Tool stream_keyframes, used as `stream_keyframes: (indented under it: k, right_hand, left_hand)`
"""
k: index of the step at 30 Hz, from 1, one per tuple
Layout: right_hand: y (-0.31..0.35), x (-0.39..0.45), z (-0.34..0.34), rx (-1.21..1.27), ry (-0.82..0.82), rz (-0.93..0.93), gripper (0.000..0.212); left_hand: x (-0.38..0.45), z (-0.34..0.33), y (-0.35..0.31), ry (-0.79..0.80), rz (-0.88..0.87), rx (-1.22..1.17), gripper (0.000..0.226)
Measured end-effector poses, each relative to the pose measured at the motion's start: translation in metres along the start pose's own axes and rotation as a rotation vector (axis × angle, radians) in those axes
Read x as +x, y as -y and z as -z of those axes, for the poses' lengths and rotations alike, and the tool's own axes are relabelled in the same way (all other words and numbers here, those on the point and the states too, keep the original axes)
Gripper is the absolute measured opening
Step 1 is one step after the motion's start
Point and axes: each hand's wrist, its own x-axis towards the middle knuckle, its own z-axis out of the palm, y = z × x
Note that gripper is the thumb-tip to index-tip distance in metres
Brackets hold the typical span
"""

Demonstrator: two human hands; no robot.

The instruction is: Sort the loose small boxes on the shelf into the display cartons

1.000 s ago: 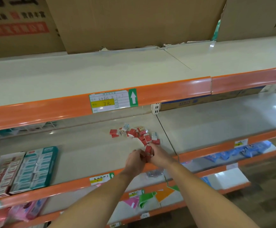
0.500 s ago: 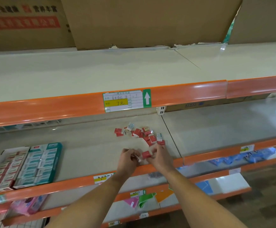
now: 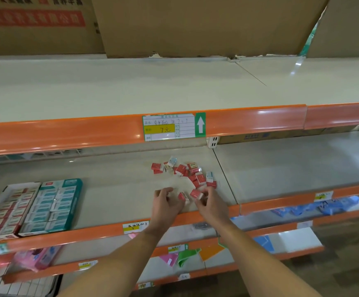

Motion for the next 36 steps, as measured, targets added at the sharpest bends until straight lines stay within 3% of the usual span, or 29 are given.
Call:
stream_keyframes:
  k: [7,12,16,26,36]
  right_hand:
    - [0.006,-0.002,0.011,0.198,-0.054,-0.115,0.02]
    - [0.006,-0.002,0.016,0.268,-0.045,-0.143,0.029]
    - [0.002,0.0,0.012,0.145,0.085,-0.047,0.034]
    - [0.0,0.004,0.005,-0.074,0.078,0.017,0.04]
    - [0.001,0.005,0.003,-0.088,0.085,0.021,0.038]
  left_hand:
    - [0.004,-0.012,-0.002,0.047,-0.006,0.173,0.075]
    - [0.005,-0.02,-0.012,0.082,-0.039,0.411,0.068]
    - [0.01,-0.022,-0.013,0.079,-0.043,0.476,0.055]
    - [0.017,0.002,0.008,0.109,-0.066,0.192,0.042]
    - [0.018,0.003,0.011,0.033,-0.086,0.119,0.03]
